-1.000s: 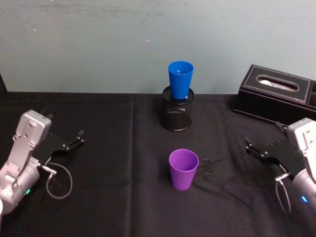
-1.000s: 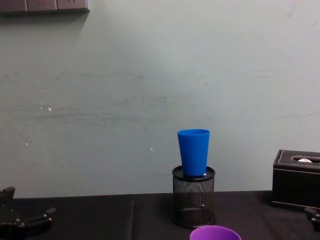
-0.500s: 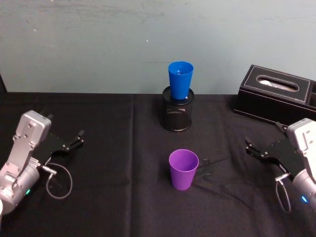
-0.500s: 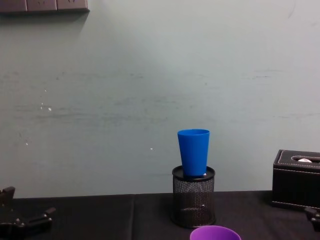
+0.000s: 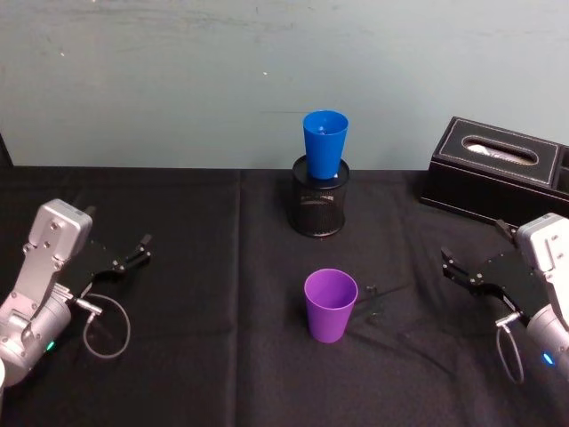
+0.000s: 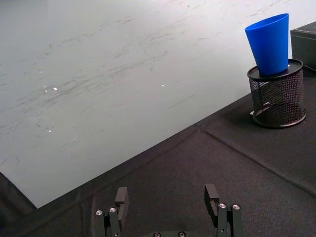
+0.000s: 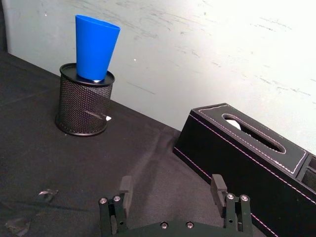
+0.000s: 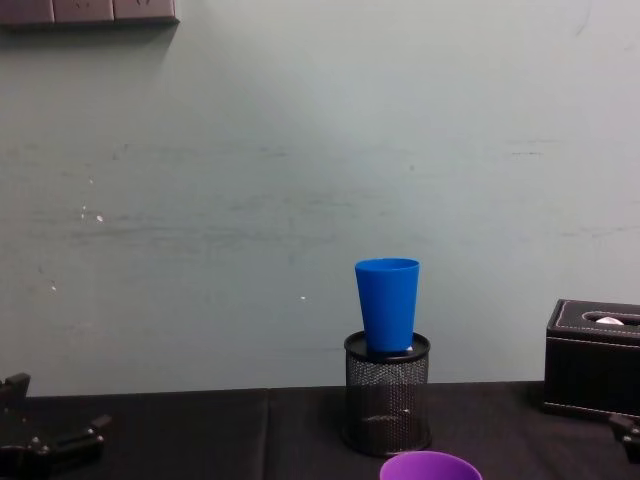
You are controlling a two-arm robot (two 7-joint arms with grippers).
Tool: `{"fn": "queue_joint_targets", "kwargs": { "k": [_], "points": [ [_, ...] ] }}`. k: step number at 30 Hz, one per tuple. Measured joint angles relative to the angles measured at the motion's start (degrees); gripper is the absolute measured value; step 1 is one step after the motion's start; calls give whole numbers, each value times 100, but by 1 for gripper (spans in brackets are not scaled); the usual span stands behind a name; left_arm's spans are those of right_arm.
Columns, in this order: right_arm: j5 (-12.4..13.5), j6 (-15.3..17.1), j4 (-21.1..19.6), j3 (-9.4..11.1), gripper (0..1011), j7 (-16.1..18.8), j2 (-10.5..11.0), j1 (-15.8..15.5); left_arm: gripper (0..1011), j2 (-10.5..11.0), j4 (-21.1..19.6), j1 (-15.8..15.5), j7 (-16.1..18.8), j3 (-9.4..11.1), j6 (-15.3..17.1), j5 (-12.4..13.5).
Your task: Pick up one cup with a gripper and tap it against the other cup.
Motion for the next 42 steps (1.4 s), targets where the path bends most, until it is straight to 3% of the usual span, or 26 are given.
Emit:
{"fn": "queue_joint_targets", "kwargs": {
  "k": [11, 14, 19, 28, 31, 38, 41, 42],
  "points": [
    [0, 0, 0, 0, 1004, 0, 0, 0, 1012, 0, 0, 0, 0, 0, 0, 0],
    [32, -169, 0, 21, 1004, 140, -24, -10, 1011, 0, 0, 0, 0, 0, 0, 0],
    [302, -509, -32, 59, 1004, 684, -95, -38, 1011, 0, 0, 0, 0, 0, 0, 0],
    [797, -642, -135, 122, 1004, 1592, -97, -30, 1011, 0, 0, 0, 0, 0, 0, 0],
    [981, -530, -136, 120, 1004, 2021, -20, 23, 1012, 0, 0, 0, 0, 0, 0, 0],
    [1443, 232, 8, -45, 1004, 3424, 309, 334, 1011, 0, 0, 0, 0, 0, 0, 0],
    [1570, 409, 145, -96, 1004, 3928, 386, 458, 1011, 0, 0, 0, 0, 0, 0, 0],
    [1570, 409, 145, -96, 1004, 3928, 386, 458, 1011, 0, 0, 0, 0, 0, 0, 0]
  ]
}}
